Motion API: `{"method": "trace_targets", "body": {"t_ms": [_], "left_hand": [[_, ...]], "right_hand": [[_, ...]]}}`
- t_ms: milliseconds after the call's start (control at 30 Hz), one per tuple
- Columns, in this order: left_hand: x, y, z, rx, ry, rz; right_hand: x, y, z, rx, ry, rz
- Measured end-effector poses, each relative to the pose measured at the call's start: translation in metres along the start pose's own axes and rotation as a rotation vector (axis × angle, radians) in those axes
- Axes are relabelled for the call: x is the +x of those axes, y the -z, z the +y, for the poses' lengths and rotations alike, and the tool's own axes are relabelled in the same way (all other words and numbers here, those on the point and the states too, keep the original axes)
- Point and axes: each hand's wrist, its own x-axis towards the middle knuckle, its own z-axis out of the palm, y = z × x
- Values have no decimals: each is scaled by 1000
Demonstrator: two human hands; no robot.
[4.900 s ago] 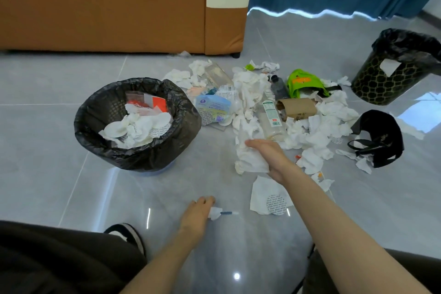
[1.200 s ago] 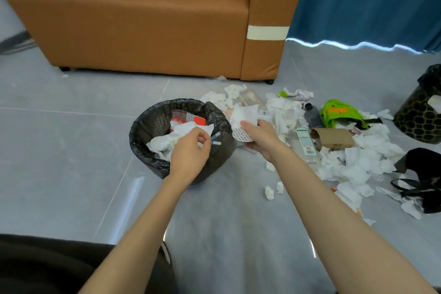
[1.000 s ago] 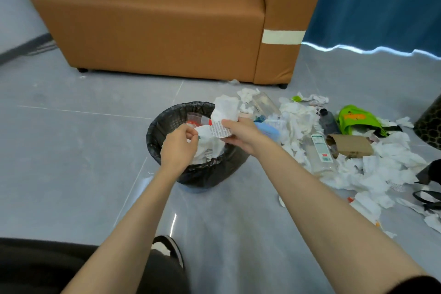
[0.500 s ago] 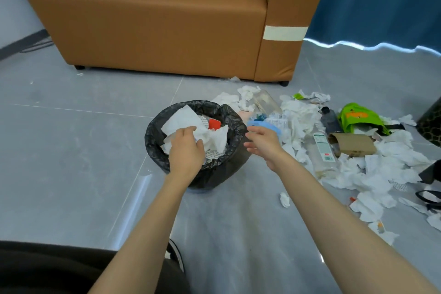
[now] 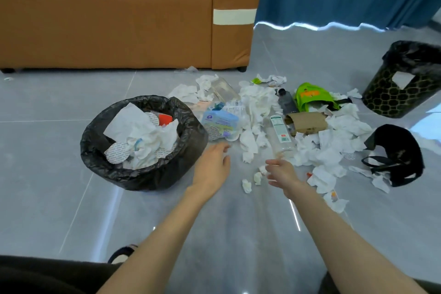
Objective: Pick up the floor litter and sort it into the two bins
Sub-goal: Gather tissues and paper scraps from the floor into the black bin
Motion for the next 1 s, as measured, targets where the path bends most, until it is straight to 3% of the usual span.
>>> {"method": "trace_targets", "body": {"t_ms": [267,500,800,1000], "left_hand": [[8,-95,-21,133,38,-383],[22,-140,-30,195,8,-527],[13,-148,-59,148,50,-420],[-1,-129,-72,120,115,-379]], "right_hand": [[31,23,47,-546,102,15],[72,12,51,-755,246,-78],[89,-14,82,-936,351,-115],[67,-19,92,-816,416,-40]]}}
